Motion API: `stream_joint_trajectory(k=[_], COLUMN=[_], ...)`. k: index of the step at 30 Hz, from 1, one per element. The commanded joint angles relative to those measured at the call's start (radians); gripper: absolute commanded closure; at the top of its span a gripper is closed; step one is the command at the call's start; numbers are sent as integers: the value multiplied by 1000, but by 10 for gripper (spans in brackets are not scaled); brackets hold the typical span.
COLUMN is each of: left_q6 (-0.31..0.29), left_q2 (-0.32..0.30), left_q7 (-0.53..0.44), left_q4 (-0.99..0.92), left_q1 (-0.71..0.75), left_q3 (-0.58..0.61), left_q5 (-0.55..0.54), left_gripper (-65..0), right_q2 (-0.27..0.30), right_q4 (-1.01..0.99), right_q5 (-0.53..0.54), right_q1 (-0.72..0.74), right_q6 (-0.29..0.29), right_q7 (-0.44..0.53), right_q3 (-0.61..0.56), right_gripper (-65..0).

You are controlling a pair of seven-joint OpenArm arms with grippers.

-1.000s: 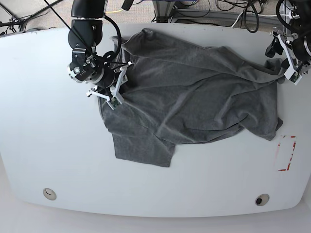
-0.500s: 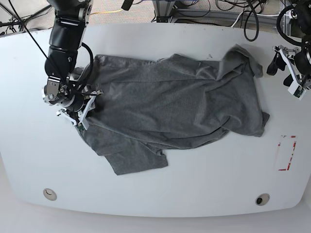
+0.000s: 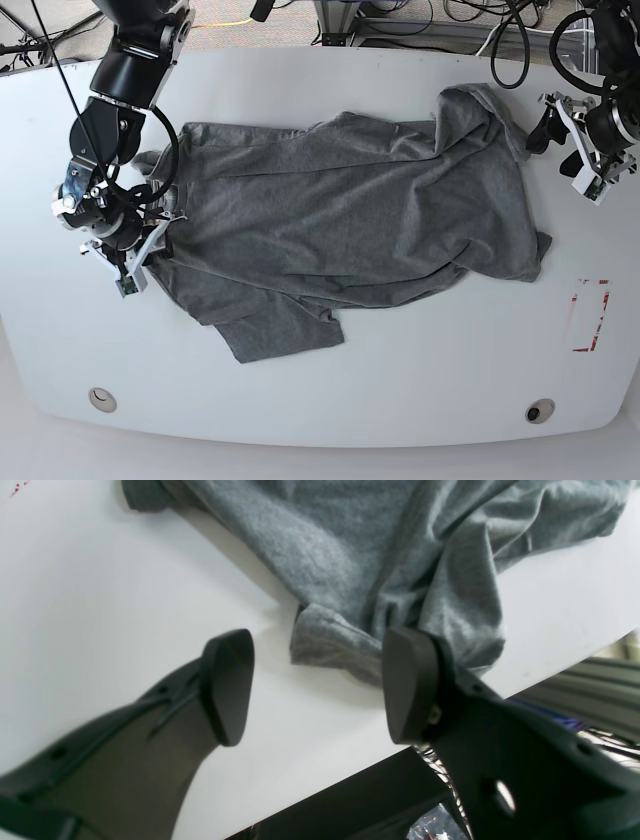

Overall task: Fold the T-shirt properly
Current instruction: 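Grasp the shirt collar edge with the right gripper and pull it outward, then release the shirt with the right gripper and raise it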

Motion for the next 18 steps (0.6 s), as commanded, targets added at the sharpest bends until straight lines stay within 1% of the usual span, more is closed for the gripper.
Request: stream_joint_trajectory(k=[1,3,5,7,9,10,13,16,18], left_q6=[0,29,70,106,158,175,224,248,247], left_q2=[-10,-10,-10,-9,-9,-9,-10,-12,-12], left_q7=[-24,-38,-65,-94,-130,-142,-188,-196,-196], left_q4=[6,-1,-6,-4,-6,-6,-6,-8,-8], left_q1=[-12,-14,-14,-9,5,11,20,20,20], left_q3=[-6,-6,-5,-5,-6,-6,-6,-6,-6], left_q5=[-13,-13,-13,-13,-13,-13,-13,-12,17], left_gripper=[-378,-378,-378,-378,-378,-378,-378,-378,-378], right_q2=[-3,-6,-9,-14,-14,-17,-17,-17,-18], right_q4=[72,114,143,161,195,204,226,253,255], right_q5=[86,184,311,412,540,578,669,687,689], right_q1=[-22,-65,-119,-173,-256,-279,-352,-432,-469], right_q6=[1,1,1,1,1,1,1,1,1], right_q7=[-53,-104,-144,-162,-184,-193,-205,-204,-202], right_q3=[42,76,110,139,189,208,252,278,297], right_gripper=[-208,-209,-209,-209,-209,-209,-209,-209,-209])
